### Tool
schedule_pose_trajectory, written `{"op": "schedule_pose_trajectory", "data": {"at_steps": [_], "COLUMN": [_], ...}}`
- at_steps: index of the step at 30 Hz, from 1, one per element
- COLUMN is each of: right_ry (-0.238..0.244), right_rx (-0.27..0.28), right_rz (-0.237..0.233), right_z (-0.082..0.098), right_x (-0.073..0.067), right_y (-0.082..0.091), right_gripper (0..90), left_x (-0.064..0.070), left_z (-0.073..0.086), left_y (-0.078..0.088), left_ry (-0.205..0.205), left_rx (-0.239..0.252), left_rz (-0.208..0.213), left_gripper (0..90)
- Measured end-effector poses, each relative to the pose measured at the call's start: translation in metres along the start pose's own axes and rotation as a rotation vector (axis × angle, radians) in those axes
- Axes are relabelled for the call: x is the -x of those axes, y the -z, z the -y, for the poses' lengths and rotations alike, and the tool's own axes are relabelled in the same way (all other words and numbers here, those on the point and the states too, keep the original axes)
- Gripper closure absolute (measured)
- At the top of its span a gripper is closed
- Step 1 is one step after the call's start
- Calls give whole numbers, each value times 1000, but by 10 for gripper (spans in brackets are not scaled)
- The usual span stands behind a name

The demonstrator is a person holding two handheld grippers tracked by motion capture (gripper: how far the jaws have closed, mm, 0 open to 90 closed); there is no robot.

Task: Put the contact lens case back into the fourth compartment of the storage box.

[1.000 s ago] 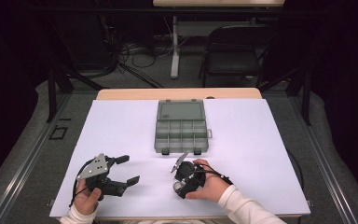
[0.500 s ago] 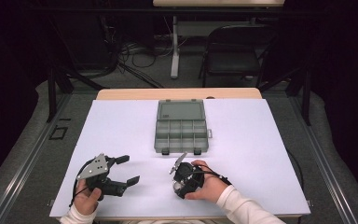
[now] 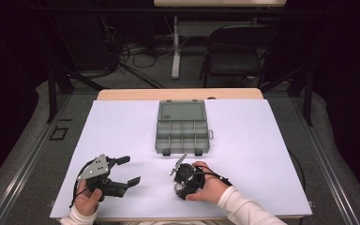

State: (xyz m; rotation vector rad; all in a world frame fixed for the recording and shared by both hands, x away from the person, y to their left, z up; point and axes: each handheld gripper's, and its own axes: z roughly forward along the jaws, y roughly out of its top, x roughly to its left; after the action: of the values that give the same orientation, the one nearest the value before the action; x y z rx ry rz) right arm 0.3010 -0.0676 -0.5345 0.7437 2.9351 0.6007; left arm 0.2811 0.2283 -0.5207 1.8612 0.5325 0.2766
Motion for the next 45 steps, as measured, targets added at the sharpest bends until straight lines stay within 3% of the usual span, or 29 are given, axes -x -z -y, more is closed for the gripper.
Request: {"op": "schedule_pose_trajectory", "data": {"at_steps": [29, 45], "right_ry": [-6, -18], "right_rx": [-15, 4], "right_rz": [-7, -9], "right_z": [0, 0], "right_x": [-1, 3], "right_y": [0, 6], "right_gripper": [488, 489], "left_x": [0, 0], "left_z": [0, 0], "left_y": [0, 0], "left_ry": [-1, -1], "left_rx": [-1, 0], "left_rz": [0, 2], "left_gripper": [160, 160]}}
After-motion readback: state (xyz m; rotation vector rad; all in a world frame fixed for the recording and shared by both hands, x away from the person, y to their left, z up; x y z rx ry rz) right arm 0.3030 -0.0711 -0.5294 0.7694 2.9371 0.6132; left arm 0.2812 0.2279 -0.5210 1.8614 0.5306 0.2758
